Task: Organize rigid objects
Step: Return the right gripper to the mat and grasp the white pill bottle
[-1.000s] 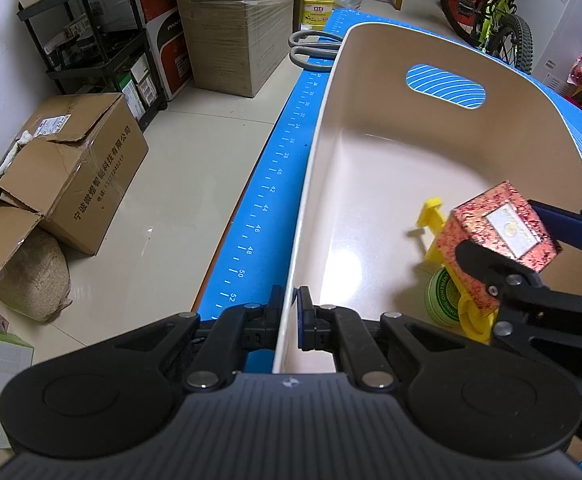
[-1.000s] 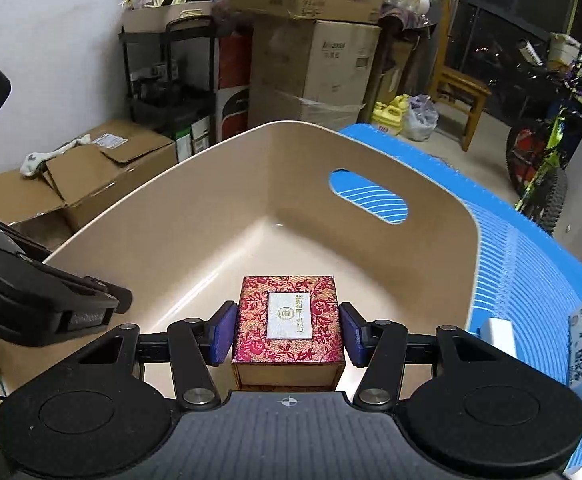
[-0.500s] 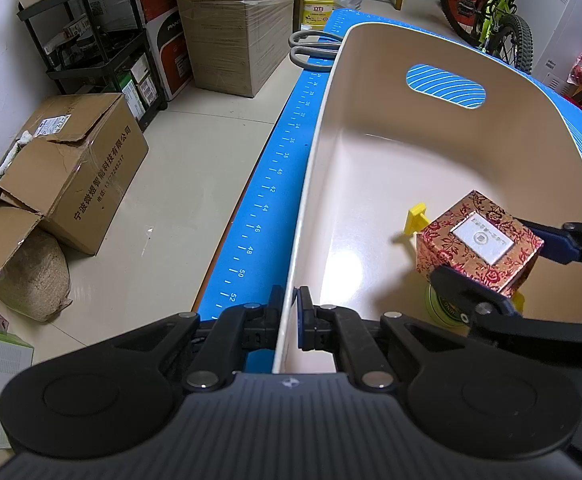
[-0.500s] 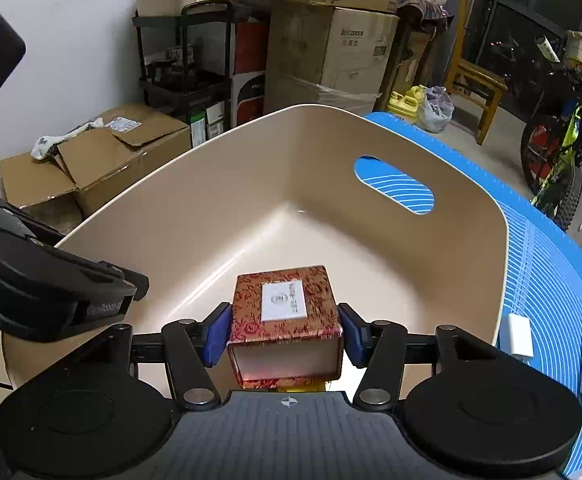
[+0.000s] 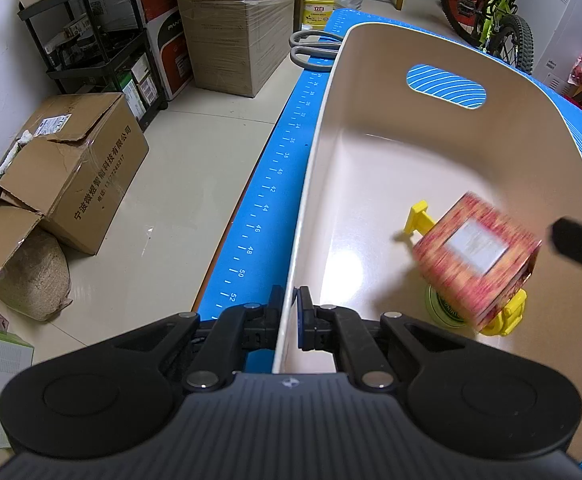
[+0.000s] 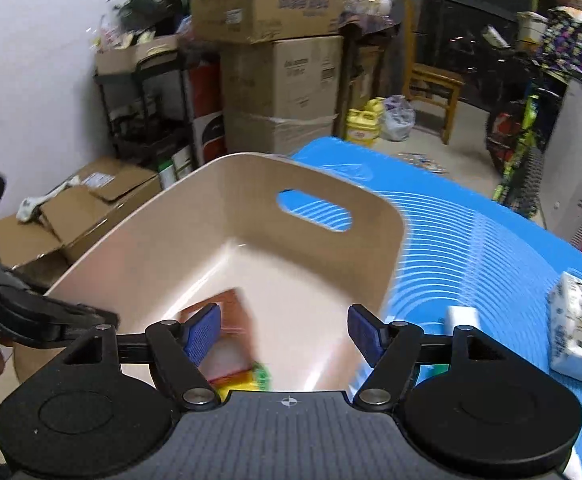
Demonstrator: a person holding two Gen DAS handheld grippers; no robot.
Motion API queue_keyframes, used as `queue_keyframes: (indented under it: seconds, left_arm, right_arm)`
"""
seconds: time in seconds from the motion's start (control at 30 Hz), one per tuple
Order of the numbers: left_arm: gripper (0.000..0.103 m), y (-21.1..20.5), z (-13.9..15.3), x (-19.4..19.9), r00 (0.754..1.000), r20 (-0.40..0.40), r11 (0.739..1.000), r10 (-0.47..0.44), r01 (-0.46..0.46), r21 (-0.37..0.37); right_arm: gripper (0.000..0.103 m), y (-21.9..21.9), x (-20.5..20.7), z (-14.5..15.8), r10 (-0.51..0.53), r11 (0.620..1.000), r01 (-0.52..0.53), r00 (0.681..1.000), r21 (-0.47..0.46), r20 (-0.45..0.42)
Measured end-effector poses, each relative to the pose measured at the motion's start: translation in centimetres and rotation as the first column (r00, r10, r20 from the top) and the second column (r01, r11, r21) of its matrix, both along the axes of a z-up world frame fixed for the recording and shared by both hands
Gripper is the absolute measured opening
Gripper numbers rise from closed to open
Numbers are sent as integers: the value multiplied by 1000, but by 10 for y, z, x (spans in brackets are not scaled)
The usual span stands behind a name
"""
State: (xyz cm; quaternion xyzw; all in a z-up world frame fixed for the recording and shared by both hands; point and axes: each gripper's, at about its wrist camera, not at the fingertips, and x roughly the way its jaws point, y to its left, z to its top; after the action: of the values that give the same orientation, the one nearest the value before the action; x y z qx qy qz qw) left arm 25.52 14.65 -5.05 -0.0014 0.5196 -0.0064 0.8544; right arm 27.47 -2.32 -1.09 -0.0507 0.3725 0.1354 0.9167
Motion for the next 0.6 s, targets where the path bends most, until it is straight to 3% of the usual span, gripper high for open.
queue_keyframes:
  seconds: [0.27, 0.6]
  left_arm:
    - [9, 4, -1, 0, 1000, -2, 1000, 1, -1, -2]
    - [9, 3, -1, -1, 1000, -1, 1000, 4, -4, -5]
  right_arm:
    - [76, -71, -2, -2, -177, 984, 177, 984, -9, 7]
    - [76, -150, -6, -30, -338, 937, 333, 941, -107, -30]
